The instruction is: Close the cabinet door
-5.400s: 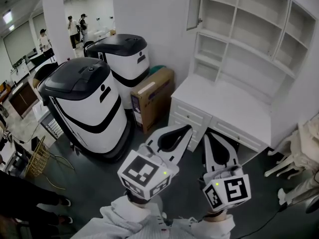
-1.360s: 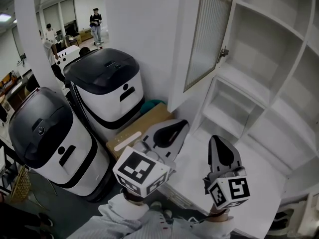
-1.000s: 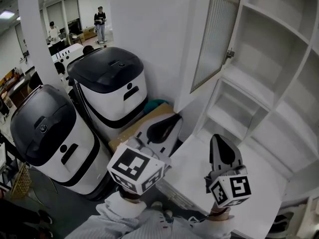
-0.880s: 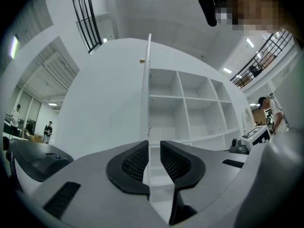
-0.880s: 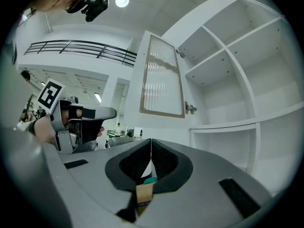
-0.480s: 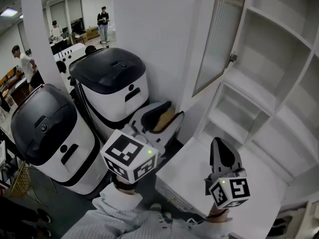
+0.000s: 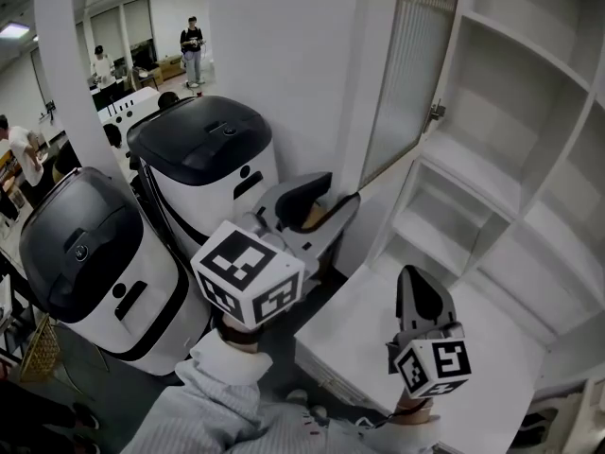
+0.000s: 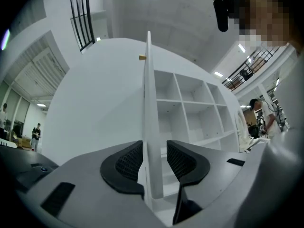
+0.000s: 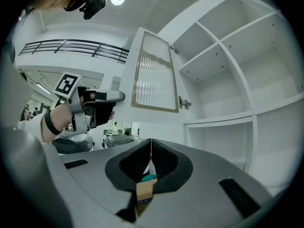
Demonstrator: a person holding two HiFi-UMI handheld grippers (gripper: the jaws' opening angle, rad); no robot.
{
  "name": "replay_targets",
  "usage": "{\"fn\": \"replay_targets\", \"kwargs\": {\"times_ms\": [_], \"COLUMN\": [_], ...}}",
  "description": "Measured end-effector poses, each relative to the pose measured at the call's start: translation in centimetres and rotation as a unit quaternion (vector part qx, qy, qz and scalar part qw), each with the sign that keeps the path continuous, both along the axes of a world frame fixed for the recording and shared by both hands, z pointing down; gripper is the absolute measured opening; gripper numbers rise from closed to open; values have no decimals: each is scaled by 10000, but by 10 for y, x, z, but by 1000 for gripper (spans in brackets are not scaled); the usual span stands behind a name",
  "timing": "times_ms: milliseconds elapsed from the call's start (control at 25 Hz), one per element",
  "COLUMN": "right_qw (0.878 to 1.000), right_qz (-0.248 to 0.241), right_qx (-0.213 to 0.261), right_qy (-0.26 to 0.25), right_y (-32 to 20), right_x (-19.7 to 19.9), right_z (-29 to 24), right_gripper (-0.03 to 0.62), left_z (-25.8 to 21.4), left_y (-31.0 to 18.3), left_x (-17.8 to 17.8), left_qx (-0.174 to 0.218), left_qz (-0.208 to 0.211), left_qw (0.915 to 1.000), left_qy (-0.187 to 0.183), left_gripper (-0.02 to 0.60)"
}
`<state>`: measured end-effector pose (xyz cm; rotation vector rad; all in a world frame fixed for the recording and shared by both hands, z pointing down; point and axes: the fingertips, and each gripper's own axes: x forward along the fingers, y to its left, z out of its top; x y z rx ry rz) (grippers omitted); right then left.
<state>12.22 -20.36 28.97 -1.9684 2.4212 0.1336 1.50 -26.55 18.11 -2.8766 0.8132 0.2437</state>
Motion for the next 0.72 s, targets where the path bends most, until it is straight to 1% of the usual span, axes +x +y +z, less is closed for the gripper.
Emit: {"fn": "replay_targets", "kwargs": {"times_ms": [160, 360, 560, 720], "right_qw": [10000, 10000, 9999, 9999], "right_qz": [-8, 33, 84, 82], "right_qx": [-12, -15, -11, -32], "right_qy": [27, 42, 84, 76], "right_y": [-3, -6, -7, -8], "right_x": [2, 10, 19, 22], "right_z": [1, 0, 0, 2], "right_gripper": [12, 12, 12, 12], "left_z": [0, 0, 0, 0], "left_y": [-7, -14, -13, -10], "left_x": [6, 11, 12, 16], "left_qx": [-64, -147, -194, -185], "left_qz": [45, 95, 148, 96], "left_qw": [10000, 9998, 9996, 9997], "left_qy": [28, 74, 144, 140], "left_gripper": [146, 92, 92, 89]}}
